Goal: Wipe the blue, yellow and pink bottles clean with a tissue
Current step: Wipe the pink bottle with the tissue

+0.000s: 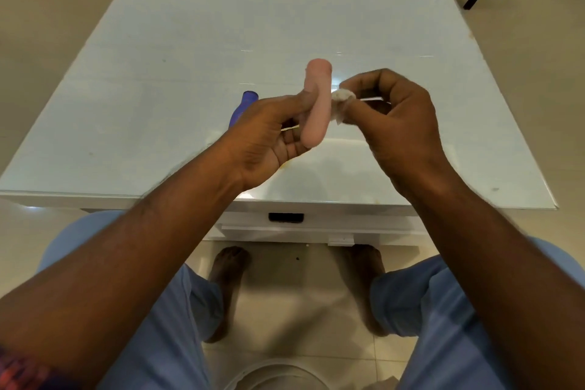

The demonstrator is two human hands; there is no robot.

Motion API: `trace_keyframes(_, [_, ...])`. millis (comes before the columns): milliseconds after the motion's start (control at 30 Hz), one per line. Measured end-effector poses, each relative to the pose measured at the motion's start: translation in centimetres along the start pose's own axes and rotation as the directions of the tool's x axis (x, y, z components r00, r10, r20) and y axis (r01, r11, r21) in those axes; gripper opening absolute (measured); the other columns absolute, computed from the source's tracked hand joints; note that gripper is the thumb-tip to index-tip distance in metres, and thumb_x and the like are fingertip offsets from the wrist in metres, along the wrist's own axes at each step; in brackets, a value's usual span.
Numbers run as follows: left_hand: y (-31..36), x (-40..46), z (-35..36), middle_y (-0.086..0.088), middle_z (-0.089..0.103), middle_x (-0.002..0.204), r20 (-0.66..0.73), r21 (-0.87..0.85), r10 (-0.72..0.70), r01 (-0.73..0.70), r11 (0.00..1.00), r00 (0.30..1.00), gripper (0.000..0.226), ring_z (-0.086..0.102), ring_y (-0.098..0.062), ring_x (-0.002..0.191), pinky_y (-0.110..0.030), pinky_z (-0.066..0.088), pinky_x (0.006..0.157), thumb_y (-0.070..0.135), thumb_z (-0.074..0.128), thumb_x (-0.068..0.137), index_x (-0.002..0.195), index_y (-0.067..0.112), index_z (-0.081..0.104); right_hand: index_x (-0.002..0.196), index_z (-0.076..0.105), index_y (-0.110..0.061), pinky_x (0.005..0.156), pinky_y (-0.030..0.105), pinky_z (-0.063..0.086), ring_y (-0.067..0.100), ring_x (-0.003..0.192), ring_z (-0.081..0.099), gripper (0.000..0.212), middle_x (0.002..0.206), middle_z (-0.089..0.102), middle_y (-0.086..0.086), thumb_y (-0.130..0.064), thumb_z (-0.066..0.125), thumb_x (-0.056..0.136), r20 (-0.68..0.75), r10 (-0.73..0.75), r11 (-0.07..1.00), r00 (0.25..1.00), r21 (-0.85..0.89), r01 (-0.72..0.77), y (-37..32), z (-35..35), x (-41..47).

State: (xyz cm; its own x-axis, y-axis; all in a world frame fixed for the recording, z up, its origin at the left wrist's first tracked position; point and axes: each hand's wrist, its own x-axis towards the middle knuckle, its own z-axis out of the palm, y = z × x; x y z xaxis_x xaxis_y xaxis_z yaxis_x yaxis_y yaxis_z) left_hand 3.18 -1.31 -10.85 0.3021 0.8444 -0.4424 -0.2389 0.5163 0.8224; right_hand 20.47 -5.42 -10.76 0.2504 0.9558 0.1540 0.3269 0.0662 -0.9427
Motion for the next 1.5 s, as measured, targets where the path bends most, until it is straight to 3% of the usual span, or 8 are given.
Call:
trace_keyframes(367, [-0.9,1.1,-0.5,-0.011,0.076,0.109,-0.116,0.029,0.073,-0.070,0.997,0.991,0.032,0.075,-0.027,0.099,-0.042,0.061,0.089,0.021,0.072,0.090,0.117,0.006,0.065,0.095,0.080,-0.013,0.075,0.034,0.065,0.017,0.088,0.075,0.011,0.096,0.077,0.000,-0.017,0.081,0.085,0.232,-0.180,0.971,0.956,-0.114,0.211,0.7,0.3,-0.9])
trace_keyframes(567, [-2.0,0.2,0.4,-0.005,0.073,0.113,0.065,0.226,0.050,-0.064,0.972,0.997,0.049,0.073,-0.024,0.103,-0.035,0.062,0.082,0.034,0.074,0.072,0.115,0.013,0.065,0.102,0.079,-0.013,0.086,0.043,0.064,0.017,0.092,0.077,0.015,0.099,0.080,-0.002,-0.025,0.079,0.093,-0.048,-0.127,0.991,0.991,-0.039,0.125,0.6,-0.5,0.8])
trace_keyframes(767, [-1.5,0.5,0.0,-0.006,0.079,0.094,-0.075,0.016,0.059,-0.058,0.998,0.995,0.010,0.075,-0.024,0.094,-0.038,0.062,0.087,0.013,0.070,0.091,0.100,0.010,0.066,0.092,0.080,-0.017,0.080,0.048,0.065,0.020,0.085,0.076,0.016,0.093,0.080,-0.003,-0.030,0.079,0.083,0.238,-0.079,0.987,0.968,-0.119,0.110,0.6,-0.6,-0.6])
trace_keyframes(967, [-1.7,-0.3,0.6,-0.005,0.073,0.114,0.066,0.201,0.034,-0.046,0.978,0.997,0.053,0.073,-0.024,0.105,-0.036,0.062,0.085,0.031,0.073,0.076,0.123,0.010,0.060,0.102,0.078,-0.014,0.088,0.050,0.064,0.023,0.093,0.078,0.013,0.101,0.081,-0.001,-0.023,0.080,0.093,0.037,-0.042,0.998,0.998,0.051,0.040,0.3,-0.7,0.4])
trace_keyframes(1100, [-0.7,0.1,0.5,-0.003,0.078,0.099,-0.076,-0.075,0.037,-0.043,0.996,0.996,0.032,0.076,-0.023,0.097,-0.036,0.063,0.084,0.019,0.067,0.093,0.122,0.005,0.062,0.091,0.077,-0.016,0.079,0.044,0.066,0.026,0.086,0.077,0.007,0.093,0.081,-0.005,-0.010,0.077,0.089,0.149,-0.037,0.999,0.988,0.029,0.033,0.2,-0.7,-0.2])
trace_keyframes(1200, [-0.2,0.4,0.0,-0.016,0.074,0.116,-0.112,-0.220,0.021,-0.045,0.975,0.994,0.062,0.076,-0.028,0.098,-0.037,0.064,0.076,0.018,0.071,0.091,0.146,0.005,0.045,0.093,0.079,-0.015,0.080,0.051,0.064,0.024,0.085,0.078,0.006,0.092,0.081,-0.007,-0.012,0.078,0.088,0.148,-0.077,0.997,0.986,-0.002,0.079,0.4,-0.3,-0.6])
trace_keyframes(1367, [-0.7,-0.1,0.5,-0.009,0.079,0.099,0.008,-0.097,0.015,-0.014,0.995,1.000,0.020,0.076,-0.024,0.094,-0.038,0.062,0.086,0.017,0.063,0.097,0.114,0.005,0.061,0.103,0.077,-0.010,0.088,0.054,0.064,0.025,0.095,0.078,0.012,0.104,0.081,0.003,-0.016,0.077,0.093,0.039,-0.093,0.993,0.995,0.070,0.090,0.5,-0.2,0.0])
trace_keyframes(1500, [-0.5,0.2,0.3,-0.018,0.072,0.121,-0.054,-0.190,0.073,-0.082,0.978,0.996,0.037,0.073,-0.029,0.106,-0.035,0.062,0.084,0.018,0.062,0.098,0.129,0.000,0.057,0.094,0.075,-0.010,0.081,0.056,0.064,0.028,0.090,0.077,0.008,0.097,0.079,0.002,-0.015,0.078,0.089,0.047,-0.104,0.994,0.994,0.047,0.102,0.5,-0.1,-0.2])
